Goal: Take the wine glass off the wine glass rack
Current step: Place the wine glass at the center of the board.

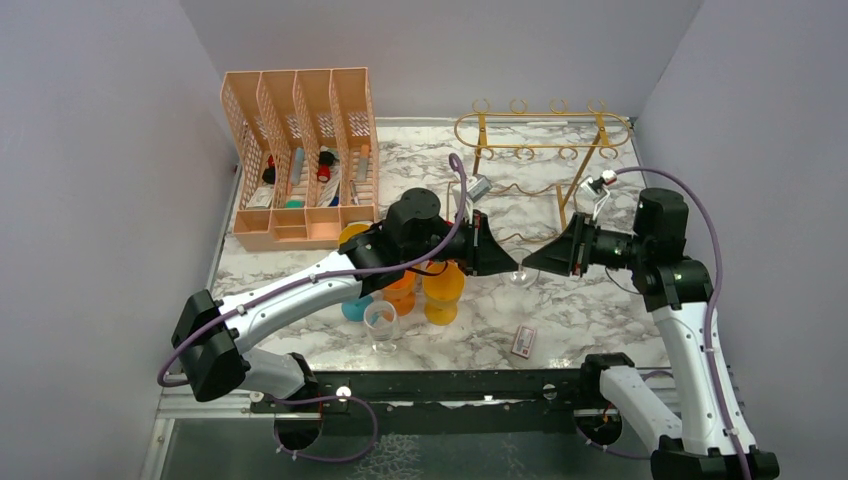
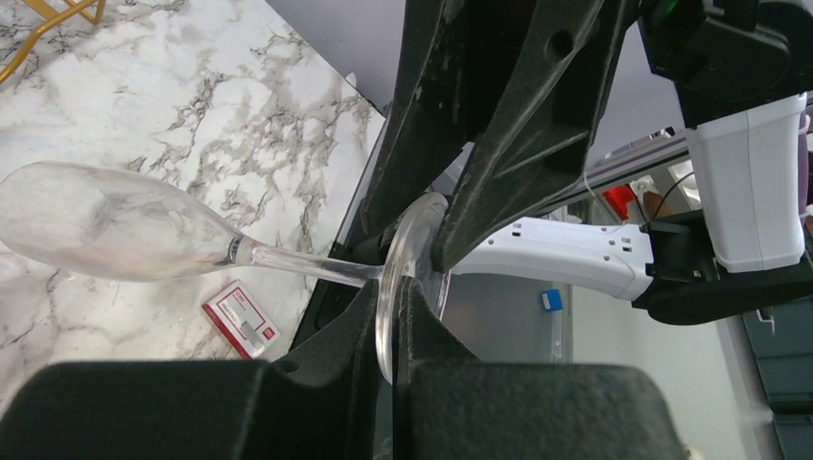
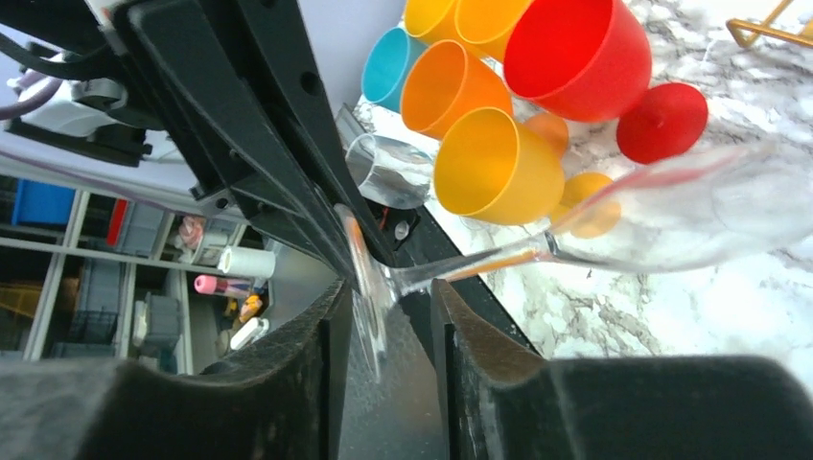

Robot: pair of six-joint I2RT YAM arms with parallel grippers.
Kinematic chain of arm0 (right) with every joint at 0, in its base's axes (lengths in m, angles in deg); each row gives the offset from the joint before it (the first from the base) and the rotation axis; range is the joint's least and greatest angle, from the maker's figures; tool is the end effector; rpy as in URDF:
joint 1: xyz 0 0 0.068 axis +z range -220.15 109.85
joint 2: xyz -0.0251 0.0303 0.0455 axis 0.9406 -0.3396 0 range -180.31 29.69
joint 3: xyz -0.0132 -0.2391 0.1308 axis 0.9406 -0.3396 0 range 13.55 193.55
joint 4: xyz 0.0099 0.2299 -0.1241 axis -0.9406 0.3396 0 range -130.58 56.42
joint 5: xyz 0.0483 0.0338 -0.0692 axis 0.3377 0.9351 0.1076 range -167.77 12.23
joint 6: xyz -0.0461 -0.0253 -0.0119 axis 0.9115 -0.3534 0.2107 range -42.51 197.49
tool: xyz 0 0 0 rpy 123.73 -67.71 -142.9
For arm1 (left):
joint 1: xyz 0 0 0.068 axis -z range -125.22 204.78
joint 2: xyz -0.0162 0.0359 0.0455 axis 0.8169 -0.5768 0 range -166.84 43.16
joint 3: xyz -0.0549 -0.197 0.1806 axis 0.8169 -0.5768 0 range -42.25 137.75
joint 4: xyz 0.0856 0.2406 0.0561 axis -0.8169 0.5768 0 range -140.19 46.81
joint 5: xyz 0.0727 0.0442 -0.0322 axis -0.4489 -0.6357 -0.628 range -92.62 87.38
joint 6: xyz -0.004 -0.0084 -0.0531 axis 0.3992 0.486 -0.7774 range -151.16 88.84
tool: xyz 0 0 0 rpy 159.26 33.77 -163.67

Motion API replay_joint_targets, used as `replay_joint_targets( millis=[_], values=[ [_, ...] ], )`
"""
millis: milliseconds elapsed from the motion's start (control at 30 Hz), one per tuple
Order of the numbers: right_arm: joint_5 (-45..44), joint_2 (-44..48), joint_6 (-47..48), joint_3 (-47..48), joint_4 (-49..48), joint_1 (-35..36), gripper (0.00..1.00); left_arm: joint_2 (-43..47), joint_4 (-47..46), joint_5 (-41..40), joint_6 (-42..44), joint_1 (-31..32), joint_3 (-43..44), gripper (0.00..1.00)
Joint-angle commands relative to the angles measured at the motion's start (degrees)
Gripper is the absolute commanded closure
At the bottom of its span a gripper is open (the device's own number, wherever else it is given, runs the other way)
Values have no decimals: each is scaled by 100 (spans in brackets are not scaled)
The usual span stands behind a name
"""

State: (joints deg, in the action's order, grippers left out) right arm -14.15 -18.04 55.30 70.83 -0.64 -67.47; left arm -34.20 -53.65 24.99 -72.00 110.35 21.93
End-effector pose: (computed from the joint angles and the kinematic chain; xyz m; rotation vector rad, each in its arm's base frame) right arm 0.1498 0.0388 0.3633 -0.3511 2.0329 1.4172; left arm 0.1666 -0.2720 0.3559 0.6639 1.9200 -1.5766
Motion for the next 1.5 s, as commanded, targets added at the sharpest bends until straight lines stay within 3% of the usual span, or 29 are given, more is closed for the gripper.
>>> replay_joint_targets(
  millis=[0, 133, 300, 400, 667, 1067, 1367, 1400, 1467],
  values=[
    [-526, 322, 92, -330, 493, 40, 57, 128, -136, -141, 198, 22, 57, 100],
    [-434, 654, -34, -712, 541, 40, 46, 108, -160, -133, 225, 25, 69, 100],
    [4, 1103, -593, -1232, -235, 40, 46, 6, -163, -52, 251, 69, 132, 100],
    [176, 1246, -852, -1459, -727, 40, 52, -46, -163, -37, 268, 114, 180, 100],
    [59, 1329, -999, -1818, -1093, 40, 81, -138, -22, -156, 393, 233, 287, 100],
    [27, 1675, -1438, -2274, -1573, 40, 82, -264, 83, -106, 539, 365, 488, 100],
    [-50, 1888, -1287, -2433, -1608, 40, 99, -239, 171, -102, 653, 392, 506, 100],
    [-43, 1940, -1267, -2446, -1601, 38, 99, -233, 178, -104, 666, 387, 512, 99],
    [-26, 2089, -1221, -2497, -1551, 40, 99, -215, 206, -133, 706, 393, 524, 86]
  ],
)
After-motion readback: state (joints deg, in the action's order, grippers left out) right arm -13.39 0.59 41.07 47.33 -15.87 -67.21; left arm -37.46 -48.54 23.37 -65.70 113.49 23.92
